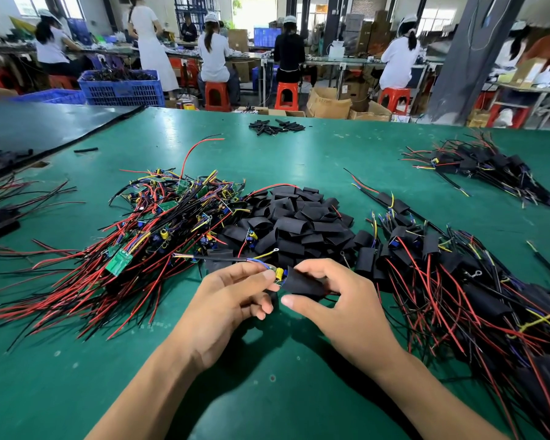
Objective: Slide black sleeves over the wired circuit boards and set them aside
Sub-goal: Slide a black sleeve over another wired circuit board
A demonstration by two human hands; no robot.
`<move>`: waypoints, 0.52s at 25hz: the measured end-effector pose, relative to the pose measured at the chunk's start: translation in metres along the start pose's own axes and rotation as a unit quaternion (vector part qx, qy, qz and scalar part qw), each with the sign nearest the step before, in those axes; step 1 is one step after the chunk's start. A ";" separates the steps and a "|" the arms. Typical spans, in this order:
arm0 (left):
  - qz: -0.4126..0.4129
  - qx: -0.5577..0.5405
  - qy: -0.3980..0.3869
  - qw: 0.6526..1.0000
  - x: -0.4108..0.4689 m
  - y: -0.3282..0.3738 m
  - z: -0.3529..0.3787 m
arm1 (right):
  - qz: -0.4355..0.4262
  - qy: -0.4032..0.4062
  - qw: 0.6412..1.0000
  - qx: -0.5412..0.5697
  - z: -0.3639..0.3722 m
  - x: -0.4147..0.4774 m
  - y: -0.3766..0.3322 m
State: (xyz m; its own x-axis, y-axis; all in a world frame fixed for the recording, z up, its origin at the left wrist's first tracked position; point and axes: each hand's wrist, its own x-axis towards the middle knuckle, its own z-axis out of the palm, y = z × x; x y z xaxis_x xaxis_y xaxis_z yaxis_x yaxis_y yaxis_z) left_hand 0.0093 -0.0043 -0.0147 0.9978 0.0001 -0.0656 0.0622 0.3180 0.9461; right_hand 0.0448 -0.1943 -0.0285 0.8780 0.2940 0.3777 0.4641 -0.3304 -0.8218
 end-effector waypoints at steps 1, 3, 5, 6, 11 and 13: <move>-0.004 0.004 -0.005 1.000 0.000 -0.001 0.001 | -0.001 -0.007 1.000 -0.008 0.000 0.000 -0.001; -0.008 0.011 -0.011 1.000 0.000 -0.001 0.001 | -0.003 -0.014 1.000 -0.025 0.001 -0.001 -0.002; -0.007 0.013 -0.010 1.000 0.000 -0.002 0.001 | -0.005 -0.012 1.000 -0.029 0.001 0.000 -0.002; -0.008 0.010 -0.010 1.000 0.000 -0.002 0.001 | -0.007 -0.011 1.000 -0.025 0.001 0.000 -0.002; -0.006 -0.002 -0.029 1.000 -0.001 -0.002 0.000 | -0.002 -0.011 1.000 -0.012 0.002 -0.001 -0.003; 0.000 0.001 -0.024 1.000 -0.001 -0.003 0.001 | 0.002 -0.011 1.000 -0.027 0.001 -0.001 -0.002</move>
State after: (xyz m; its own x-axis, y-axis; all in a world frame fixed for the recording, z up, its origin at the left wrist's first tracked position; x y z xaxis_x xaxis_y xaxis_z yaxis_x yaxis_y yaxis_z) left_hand 0.0084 -0.0058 -0.0172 0.9977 -0.0457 -0.0498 0.0617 0.3161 0.9467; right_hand 0.0430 -0.1931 -0.0271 0.8777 0.3119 0.3638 0.4662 -0.3803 -0.7988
